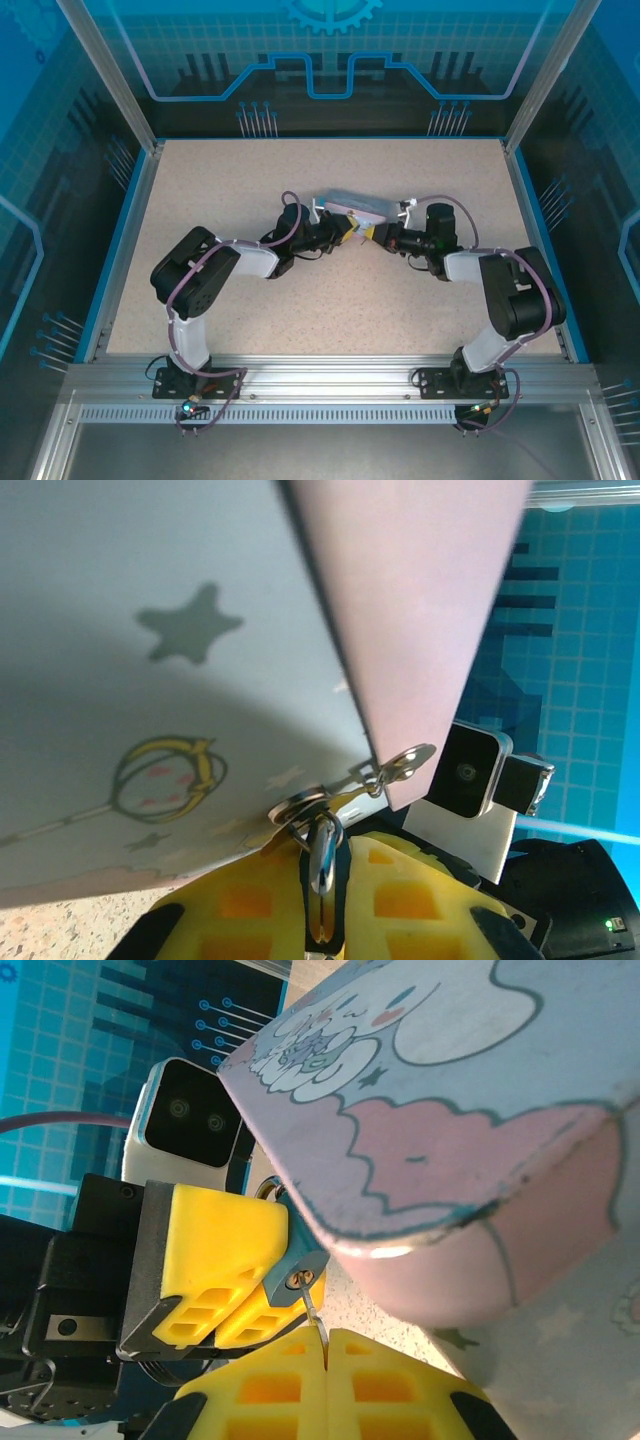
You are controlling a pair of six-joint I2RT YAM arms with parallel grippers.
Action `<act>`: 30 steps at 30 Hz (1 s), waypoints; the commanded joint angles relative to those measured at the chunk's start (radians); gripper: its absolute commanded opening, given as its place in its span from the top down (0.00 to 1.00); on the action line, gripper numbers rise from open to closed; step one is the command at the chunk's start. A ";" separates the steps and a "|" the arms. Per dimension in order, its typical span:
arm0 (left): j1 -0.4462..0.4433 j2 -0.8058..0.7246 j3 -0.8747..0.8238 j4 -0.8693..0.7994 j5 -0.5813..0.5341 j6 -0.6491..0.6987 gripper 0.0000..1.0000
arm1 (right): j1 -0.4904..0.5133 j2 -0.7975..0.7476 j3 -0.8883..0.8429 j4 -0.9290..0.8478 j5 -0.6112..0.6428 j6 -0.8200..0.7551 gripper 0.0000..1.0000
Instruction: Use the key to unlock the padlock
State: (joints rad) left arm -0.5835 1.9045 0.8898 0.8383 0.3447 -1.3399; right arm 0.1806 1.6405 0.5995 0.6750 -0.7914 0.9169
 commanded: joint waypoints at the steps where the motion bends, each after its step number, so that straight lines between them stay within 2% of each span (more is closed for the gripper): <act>1: -0.026 -0.029 0.049 0.071 0.057 -0.015 1.00 | 0.023 0.046 -0.020 0.106 -0.027 0.058 1.00; 12: -0.029 -0.010 0.058 0.082 0.073 -0.019 1.00 | 0.026 0.048 0.010 0.032 -0.073 0.014 1.00; 30: -0.032 0.008 -0.008 0.094 0.164 0.052 1.00 | -0.030 0.063 0.068 0.072 -0.101 0.051 1.00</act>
State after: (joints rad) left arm -0.5831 1.9049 0.8974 0.8513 0.3500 -1.3315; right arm 0.1612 1.6840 0.6239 0.7044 -0.8848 0.9546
